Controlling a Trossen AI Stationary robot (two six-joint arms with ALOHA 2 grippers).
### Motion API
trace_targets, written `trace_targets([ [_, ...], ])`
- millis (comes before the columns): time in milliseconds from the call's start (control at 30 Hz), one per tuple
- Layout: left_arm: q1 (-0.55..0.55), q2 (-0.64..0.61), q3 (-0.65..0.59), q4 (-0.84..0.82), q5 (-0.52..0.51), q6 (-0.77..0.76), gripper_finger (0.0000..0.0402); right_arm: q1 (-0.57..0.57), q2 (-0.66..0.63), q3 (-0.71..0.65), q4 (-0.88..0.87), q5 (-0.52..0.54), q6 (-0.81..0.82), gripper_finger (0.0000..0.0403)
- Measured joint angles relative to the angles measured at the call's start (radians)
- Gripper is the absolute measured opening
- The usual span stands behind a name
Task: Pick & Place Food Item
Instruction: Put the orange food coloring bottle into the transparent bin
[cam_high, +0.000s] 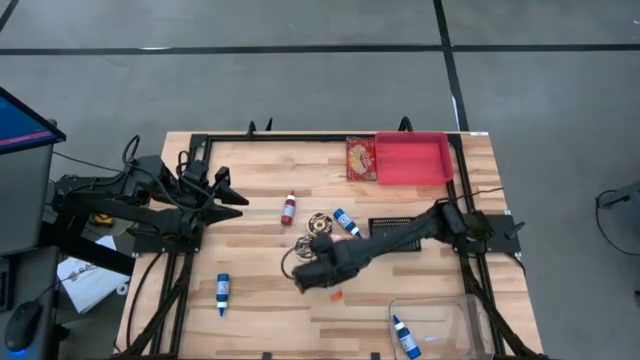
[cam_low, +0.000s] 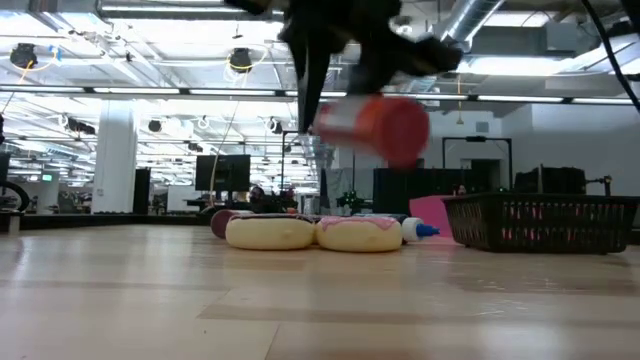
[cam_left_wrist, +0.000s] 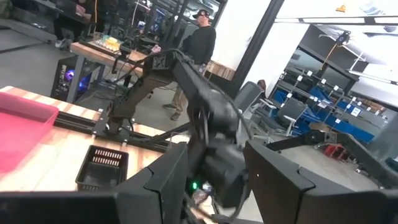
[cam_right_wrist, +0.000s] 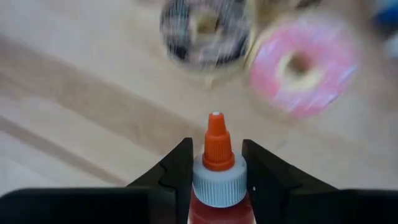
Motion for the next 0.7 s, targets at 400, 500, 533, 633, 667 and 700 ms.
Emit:
trace_targets([
  [400,0.000,0.000,0.000,-0.044,-0.024,0.020,0.0159,0.112,-0.097,0.158,-0.346,0.145,0.086,0.0109],
  [500,0.000,0.000,0.000,-0.061,-0.024,0.019,0.0159,0.204,-0.125,0.073,-0.345,0.089,0.199,0.0109],
  [533,0.000,0.000,0.000,-0.065,-0.024,0.019,0.0159,0.238,-0.131,0.051,-0.347,0.064,0.242,0.0109],
  [633,0.000,0.000,0.000,-0.070,-0.024,0.019,0.0159,0.344,-0.143,0.008,-0.347,-0.019,0.395,0.0109],
  [667,0.000,0.000,0.000,-0.069,-0.024,0.019,0.0159,0.379,-0.143,0.005,-0.348,-0.038,0.455,0.0109],
  [700,0.000,0.000,0.000,-0.069,-0.024,0.019,0.0159,0.414,-0.143,0.006,-0.343,-0.045,0.522,0.0109],
])
